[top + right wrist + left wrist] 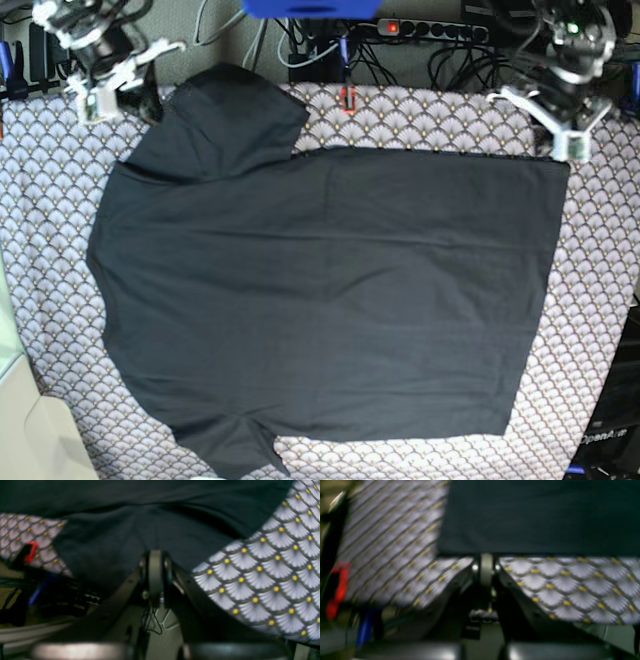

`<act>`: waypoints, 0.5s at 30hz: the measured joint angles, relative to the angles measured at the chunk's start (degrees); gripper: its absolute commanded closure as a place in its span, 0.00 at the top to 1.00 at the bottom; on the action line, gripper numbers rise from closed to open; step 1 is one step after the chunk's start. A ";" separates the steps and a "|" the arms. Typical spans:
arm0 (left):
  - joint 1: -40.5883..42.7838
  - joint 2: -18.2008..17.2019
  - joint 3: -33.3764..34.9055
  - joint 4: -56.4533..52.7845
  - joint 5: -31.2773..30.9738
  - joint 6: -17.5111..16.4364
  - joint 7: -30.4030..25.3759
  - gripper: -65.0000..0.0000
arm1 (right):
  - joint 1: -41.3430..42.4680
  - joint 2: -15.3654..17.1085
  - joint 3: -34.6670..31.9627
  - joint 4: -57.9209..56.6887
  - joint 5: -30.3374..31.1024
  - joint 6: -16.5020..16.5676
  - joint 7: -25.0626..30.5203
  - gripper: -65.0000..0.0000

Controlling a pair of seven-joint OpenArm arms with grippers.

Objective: Fold the T-shirt properly
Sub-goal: 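Lower both grippers onto the shirt's shoulder and hem corners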

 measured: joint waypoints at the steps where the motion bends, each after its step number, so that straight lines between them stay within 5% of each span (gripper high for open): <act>1: -0.92 0.31 0.00 0.00 1.51 -0.90 1.25 0.00 | 0.63 0.00 0.35 -0.04 1.07 0.66 -1.55 0.00; 10: -3.50 0.57 -0.13 0.20 5.88 -2.36 3.72 0.01 | 5.60 -4.28 3.87 -0.09 6.84 1.27 -7.65 0.27; 15: -3.50 0.28 -0.24 0.20 6.05 -2.36 3.82 0.23 | 5.92 -4.37 4.11 -0.15 10.93 5.27 -8.11 0.31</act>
